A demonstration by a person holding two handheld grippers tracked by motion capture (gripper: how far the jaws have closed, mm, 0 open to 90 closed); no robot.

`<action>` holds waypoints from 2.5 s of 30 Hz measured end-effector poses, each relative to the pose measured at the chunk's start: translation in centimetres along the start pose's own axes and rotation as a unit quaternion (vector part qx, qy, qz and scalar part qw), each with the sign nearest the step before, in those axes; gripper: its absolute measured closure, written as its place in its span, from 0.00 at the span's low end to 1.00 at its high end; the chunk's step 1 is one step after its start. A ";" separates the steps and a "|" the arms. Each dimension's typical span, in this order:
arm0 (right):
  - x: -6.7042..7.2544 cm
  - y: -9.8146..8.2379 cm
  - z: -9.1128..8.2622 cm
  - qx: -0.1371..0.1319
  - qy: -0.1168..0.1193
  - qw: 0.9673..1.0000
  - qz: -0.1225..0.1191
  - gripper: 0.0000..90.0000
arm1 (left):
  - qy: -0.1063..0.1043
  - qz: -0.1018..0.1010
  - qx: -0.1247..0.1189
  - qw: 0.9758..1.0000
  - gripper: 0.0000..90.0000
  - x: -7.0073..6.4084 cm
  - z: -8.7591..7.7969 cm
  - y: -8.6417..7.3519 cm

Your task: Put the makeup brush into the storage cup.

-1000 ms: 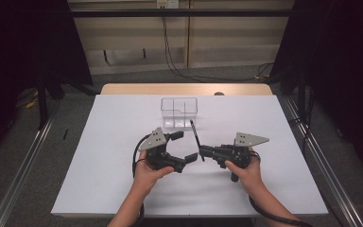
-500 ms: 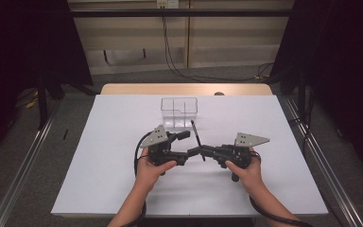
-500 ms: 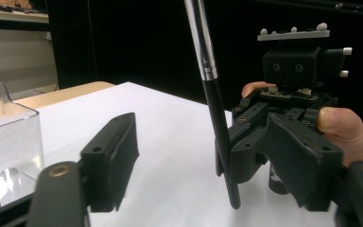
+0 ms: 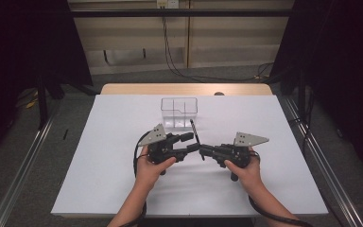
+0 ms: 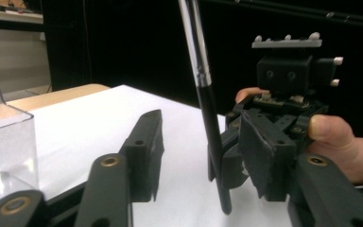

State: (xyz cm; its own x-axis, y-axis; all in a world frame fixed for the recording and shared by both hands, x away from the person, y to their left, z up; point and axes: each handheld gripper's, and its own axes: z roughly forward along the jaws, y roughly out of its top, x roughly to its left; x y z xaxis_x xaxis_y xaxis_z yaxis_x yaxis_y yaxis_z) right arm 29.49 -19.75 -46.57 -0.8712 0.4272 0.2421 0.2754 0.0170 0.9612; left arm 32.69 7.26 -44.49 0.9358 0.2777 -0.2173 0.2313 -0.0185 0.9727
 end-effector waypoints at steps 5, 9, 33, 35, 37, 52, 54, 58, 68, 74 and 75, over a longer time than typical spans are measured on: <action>0.1 0.1 0.0 0.000 -0.001 1.000 -0.002 0.94 | -0.004 -0.004 -0.009 1.000 0.65 0.0 0.2 0.1; 0.2 0.0 0.1 -0.001 0.000 1.000 -0.002 0.94 | -0.008 -0.021 -0.020 1.000 0.73 -0.1 0.3 0.2; 0.3 -0.2 0.2 -0.004 -0.003 1.000 0.006 0.94 | -0.017 -0.034 -0.035 0.999 0.92 -0.2 1.3 0.0; 0.3 -0.2 0.2 -0.005 -0.004 1.000 0.006 0.94 | -0.016 -0.034 -0.035 0.999 0.92 -0.2 1.3 0.0; 0.3 -0.1 0.2 -0.005 -0.005 1.000 0.006 0.94 | -0.018 -0.033 -0.033 0.999 0.93 -0.3 1.4 0.2; 0.4 -0.1 0.1 0.001 -0.008 1.000 0.003 0.92 | -0.018 -0.020 -0.023 0.999 0.93 -0.5 1.4 0.6; 0.4 0.0 -0.1 0.007 -0.014 1.000 0.000 0.88 | -0.015 -0.019 -0.024 0.999 0.93 -0.4 1.2 0.8; 0.4 0.1 -0.4 0.009 -0.026 1.000 -0.007 0.81 | -0.013 -0.019 -0.023 0.999 0.93 -0.2 1.0 0.9; 0.4 0.3 -0.9 0.015 -0.041 0.999 -0.026 0.63 | -0.009 -0.015 -0.020 1.000 0.93 -0.1 0.9 1.1; 0.4 0.3 -1.2 0.022 -0.044 0.998 -0.040 0.50 | -0.006 -0.014 -0.021 1.000 0.93 0.1 0.8 1.2; 0.4 0.3 -1.2 0.022 -0.043 0.998 -0.041 0.48 | -0.007 -0.014 -0.021 1.000 0.93 0.1 0.7 1.2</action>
State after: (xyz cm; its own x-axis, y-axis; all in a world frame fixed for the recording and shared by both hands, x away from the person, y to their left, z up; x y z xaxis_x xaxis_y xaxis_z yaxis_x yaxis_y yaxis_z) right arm 28.77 -20.71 -46.02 -0.8541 0.4984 0.1487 0.2238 0.0941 0.9701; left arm 33.25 6.55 -43.39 0.9326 0.2649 -0.2453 0.2462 0.0304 0.9687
